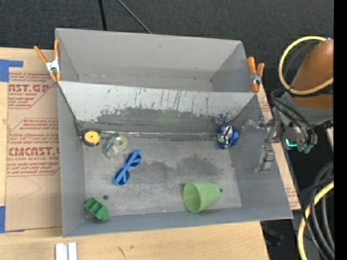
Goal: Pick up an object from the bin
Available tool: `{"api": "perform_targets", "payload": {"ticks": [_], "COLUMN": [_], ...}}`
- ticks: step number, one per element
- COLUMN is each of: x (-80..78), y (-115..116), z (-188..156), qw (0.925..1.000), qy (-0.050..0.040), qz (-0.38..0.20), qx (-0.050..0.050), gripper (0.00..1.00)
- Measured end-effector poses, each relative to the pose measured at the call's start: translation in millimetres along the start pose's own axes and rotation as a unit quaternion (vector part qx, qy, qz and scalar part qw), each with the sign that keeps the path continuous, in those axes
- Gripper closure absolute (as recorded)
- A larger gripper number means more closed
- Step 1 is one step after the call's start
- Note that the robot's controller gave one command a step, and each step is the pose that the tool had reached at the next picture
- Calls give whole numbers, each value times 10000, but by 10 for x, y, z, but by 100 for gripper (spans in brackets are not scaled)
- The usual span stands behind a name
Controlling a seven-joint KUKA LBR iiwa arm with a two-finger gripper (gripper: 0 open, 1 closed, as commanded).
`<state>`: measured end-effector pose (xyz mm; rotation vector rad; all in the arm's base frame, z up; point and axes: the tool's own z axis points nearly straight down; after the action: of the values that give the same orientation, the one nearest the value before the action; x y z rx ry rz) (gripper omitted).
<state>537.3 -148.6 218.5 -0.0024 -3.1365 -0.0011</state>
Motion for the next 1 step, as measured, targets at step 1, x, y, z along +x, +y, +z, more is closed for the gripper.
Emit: {"api": "perform_targets", "payload": {"ticks": [1], "x": [318], "y": [647], "z": [901], "qw": [9973], "qy": [11], "qz": [732], "qx": [-16], "gripper": [0]}}
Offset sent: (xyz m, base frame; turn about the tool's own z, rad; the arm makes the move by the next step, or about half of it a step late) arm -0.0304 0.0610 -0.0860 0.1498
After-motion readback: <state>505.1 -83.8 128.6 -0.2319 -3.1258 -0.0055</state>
